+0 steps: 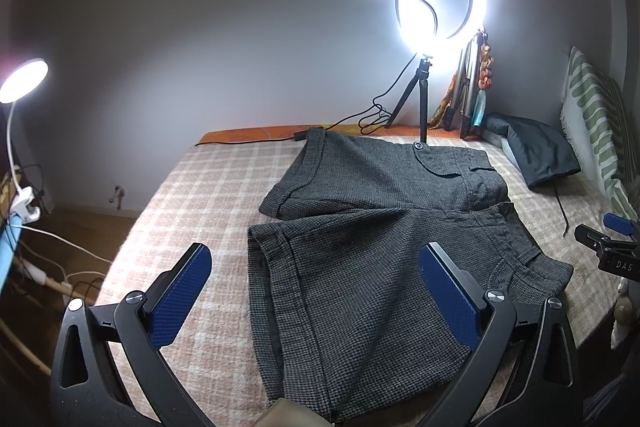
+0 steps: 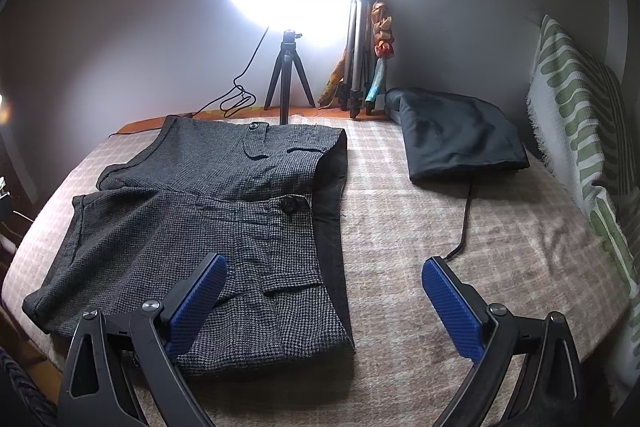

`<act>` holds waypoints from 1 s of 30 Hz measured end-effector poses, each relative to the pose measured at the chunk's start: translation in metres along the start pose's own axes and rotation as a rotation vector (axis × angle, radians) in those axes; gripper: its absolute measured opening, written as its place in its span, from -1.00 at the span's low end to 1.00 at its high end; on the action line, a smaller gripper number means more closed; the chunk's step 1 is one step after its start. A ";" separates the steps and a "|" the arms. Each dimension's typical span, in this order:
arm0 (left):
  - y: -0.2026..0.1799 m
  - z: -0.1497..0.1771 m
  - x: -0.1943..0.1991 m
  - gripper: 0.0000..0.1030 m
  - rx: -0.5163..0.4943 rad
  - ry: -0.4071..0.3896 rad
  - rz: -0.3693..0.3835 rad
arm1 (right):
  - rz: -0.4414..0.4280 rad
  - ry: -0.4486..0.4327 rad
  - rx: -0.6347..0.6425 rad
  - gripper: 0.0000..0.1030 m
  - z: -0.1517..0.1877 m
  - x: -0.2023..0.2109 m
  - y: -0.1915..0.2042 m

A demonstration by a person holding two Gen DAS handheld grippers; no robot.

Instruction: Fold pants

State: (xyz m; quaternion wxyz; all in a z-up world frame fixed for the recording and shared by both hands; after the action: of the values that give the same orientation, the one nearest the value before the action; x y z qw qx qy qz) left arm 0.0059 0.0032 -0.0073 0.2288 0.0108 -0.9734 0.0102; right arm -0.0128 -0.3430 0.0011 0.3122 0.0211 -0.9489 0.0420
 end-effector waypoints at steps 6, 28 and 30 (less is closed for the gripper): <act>0.000 0.000 0.000 0.99 0.000 0.000 0.001 | -0.004 -0.002 -0.005 0.93 0.003 0.000 0.003; 0.001 0.002 -0.001 0.99 -0.003 0.001 -0.002 | -0.009 0.004 -0.002 0.93 0.002 0.000 0.004; 0.001 0.001 -0.001 0.99 -0.002 0.002 -0.002 | -0.008 0.005 -0.003 0.93 0.002 0.000 0.004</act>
State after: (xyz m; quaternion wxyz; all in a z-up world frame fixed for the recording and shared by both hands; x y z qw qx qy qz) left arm 0.0061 0.0041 -0.0086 0.2296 0.0115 -0.9732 0.0089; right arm -0.0142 -0.3393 -0.0007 0.3146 0.0243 -0.9481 0.0396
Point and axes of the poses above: each gripper's, at about its wrist camera, not at the fingertips, and x roughly against the way its jaws point, y to its left, z to its underside, the point moved 1 cm from there along -x, roughly the way its jaws point, and after that the axes turned 7 degrees about -y, right-handed, at the moved point
